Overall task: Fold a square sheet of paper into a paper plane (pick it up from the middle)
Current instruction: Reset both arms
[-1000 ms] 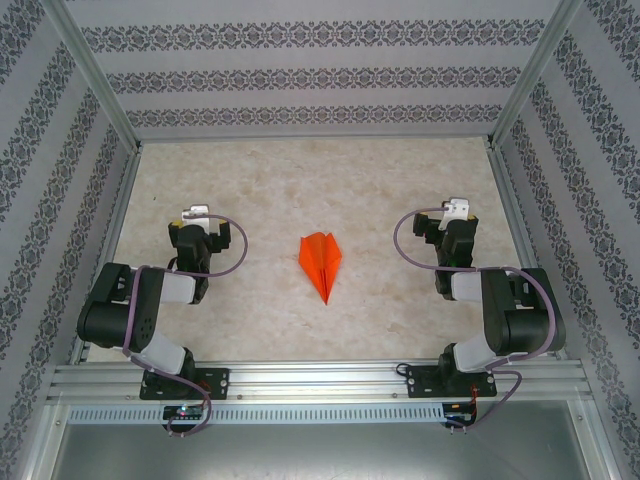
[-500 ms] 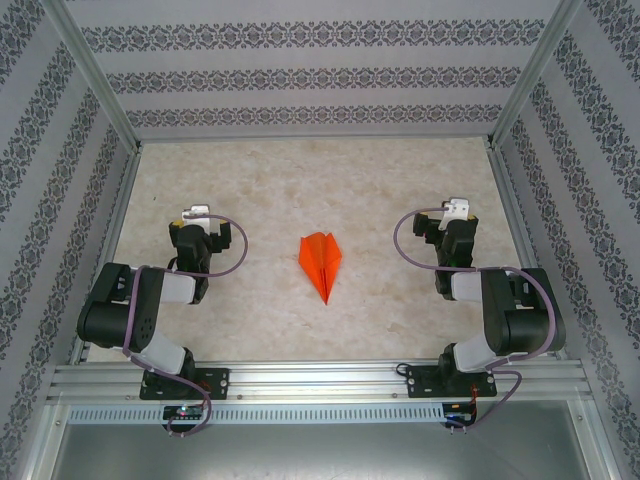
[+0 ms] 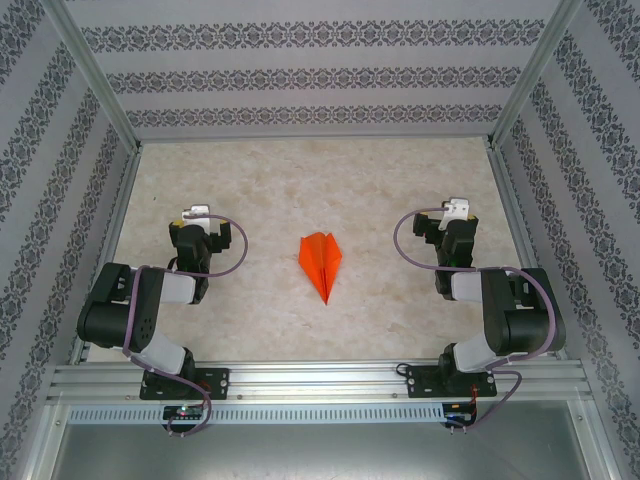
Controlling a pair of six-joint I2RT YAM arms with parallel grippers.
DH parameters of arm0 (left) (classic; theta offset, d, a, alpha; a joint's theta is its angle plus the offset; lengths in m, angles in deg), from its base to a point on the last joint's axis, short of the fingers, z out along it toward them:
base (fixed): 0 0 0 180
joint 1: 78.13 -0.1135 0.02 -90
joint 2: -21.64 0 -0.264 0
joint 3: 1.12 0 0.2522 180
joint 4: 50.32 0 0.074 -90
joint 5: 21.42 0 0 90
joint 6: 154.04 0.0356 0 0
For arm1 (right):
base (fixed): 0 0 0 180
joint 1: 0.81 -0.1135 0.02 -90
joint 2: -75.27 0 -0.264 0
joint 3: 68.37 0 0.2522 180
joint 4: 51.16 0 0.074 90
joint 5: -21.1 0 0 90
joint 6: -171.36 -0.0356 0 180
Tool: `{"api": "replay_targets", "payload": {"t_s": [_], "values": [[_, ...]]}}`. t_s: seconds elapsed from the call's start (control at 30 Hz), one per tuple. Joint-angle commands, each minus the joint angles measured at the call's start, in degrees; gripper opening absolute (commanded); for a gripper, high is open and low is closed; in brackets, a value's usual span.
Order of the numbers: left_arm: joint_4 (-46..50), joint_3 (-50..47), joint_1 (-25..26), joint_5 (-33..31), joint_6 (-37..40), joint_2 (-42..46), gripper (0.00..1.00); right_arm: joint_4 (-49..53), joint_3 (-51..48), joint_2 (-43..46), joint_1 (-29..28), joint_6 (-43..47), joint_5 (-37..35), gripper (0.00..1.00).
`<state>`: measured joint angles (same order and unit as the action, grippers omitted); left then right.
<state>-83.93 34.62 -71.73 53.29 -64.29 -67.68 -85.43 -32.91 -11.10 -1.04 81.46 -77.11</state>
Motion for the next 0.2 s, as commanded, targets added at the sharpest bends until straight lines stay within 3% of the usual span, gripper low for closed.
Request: {"api": "replay_targets", "payload": {"t_s": [0.0,0.17], "values": [[-2.85,0.35,-0.5,0.79,-0.1,-0.01,1.0,-0.84,1.05,0.76,0.54,-0.54,1.16,0.98],[-2.93,0.34,-0.5,0.88,-0.09,-0.02,1.0,-0.84,0.98,0.74,0.5,-0.54,1.16,0.98]]}}
